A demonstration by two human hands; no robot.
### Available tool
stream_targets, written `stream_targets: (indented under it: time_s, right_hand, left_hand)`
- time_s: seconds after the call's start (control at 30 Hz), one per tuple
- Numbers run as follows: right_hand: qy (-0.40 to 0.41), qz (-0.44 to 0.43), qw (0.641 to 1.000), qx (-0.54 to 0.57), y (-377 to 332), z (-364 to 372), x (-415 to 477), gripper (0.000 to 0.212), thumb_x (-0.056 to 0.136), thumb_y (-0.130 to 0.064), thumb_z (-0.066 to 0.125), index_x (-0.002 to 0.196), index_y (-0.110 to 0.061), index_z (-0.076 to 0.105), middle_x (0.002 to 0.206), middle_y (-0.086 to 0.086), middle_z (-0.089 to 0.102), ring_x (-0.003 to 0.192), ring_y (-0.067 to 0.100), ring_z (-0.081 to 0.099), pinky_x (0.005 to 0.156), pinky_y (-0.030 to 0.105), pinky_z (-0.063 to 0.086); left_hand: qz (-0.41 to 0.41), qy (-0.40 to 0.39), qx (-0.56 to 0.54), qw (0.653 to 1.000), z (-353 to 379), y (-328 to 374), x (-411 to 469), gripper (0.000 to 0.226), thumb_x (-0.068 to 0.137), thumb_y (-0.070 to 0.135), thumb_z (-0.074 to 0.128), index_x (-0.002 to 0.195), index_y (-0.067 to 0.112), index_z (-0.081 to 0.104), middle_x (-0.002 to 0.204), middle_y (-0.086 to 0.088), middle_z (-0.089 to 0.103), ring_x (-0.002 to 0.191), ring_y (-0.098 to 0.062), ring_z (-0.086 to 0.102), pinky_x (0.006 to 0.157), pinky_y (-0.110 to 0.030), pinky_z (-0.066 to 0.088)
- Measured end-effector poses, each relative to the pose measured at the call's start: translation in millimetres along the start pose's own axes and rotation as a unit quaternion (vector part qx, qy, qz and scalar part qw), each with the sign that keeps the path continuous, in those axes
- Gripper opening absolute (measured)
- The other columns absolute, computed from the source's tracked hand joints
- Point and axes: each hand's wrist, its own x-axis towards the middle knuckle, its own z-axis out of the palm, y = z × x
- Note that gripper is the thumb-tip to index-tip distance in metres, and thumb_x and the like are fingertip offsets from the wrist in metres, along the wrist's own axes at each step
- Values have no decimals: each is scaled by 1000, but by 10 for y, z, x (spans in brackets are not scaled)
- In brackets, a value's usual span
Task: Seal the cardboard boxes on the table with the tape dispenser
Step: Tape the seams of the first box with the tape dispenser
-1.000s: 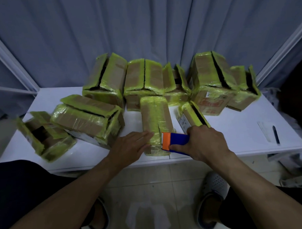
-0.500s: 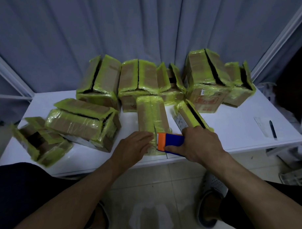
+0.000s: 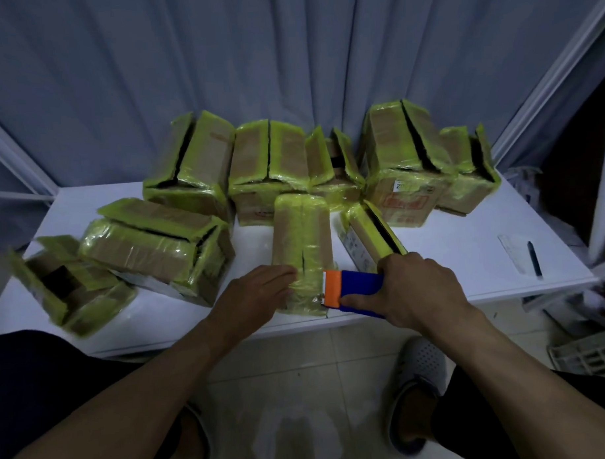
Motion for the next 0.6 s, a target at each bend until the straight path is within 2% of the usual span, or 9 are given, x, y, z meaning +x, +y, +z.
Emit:
stream_targets:
  time_s: [0.07, 0.17, 0.27, 0.33, 0.43, 0.47, 0.6]
  right_hand:
    - [-6, 2, 1000, -3, -48, 37, 27, 84, 63, -97, 55, 104, -23, 62, 100, 0, 67, 86, 21, 65, 67, 31, 51]
    - [-15, -5, 1000, -10, -143, 78, 55, 83, 67, -95, 55, 106, -22, 61, 105, 1, 67, 92, 24, 66, 67, 32, 45]
    - [-14, -13, 1000, -9, -199, 86, 79, 79, 71, -93, 54, 103, -21, 60, 103, 1, 67, 92, 24, 67, 66, 31, 45]
    - [-16, -15, 1000, -10, -222, 85, 87, 80, 72, -93, 54, 105, -20, 60, 105, 2, 66, 94, 23, 67, 67, 31, 46]
    - [-16, -17, 1000, -16, -234, 82, 86, 81, 73, -92, 53, 107, -19, 60, 107, 3, 66, 95, 24, 67, 67, 31, 46]
    - [-13, -18, 1000, -17, -230, 87, 83, 81, 73, -92, 53, 107, -20, 61, 106, 3, 66, 95, 24, 67, 67, 31, 46]
    - [-7, -20, 1000, -16, -203, 126, 57, 78, 72, -94, 50, 99, -22, 57, 102, 2, 66, 93, 25, 67, 67, 31, 45]
  left_hand:
    - [17, -6, 23, 1000, -38, 11, -13, 40, 106, 31, 40, 119, 7, 69, 121, -7, 68, 101, -22, 66, 78, -34, 59]
    - [42, -27, 64, 997, -97, -1, -26, 23, 95, 13, 58, 116, 9, 66, 119, -8, 67, 95, -24, 64, 74, -36, 56]
    - [18, -76, 82, 994, -169, 1, 4, 54, 79, -2, 67, 128, 20, 59, 121, -4, 62, 91, -22, 59, 74, -35, 48]
    - [1, -92, 94, 991, -193, 52, 24, 64, 78, 3, 68, 136, 25, 55, 122, -2, 59, 95, -21, 56, 76, -36, 46]
    - [-10, -65, 50, 997, -172, 145, 49, 41, 88, 31, 70, 127, 23, 65, 122, -3, 62, 104, -21, 59, 86, -35, 47]
    - [-15, -56, 29, 998, -143, 166, 61, 39, 89, 36, 71, 124, 20, 67, 122, -3, 64, 107, -20, 60, 89, -34, 50]
    - [-24, -35, -3, 999, 9, 179, 45, 37, 85, 11, 76, 122, 14, 69, 118, -5, 68, 105, -21, 64, 87, -33, 55]
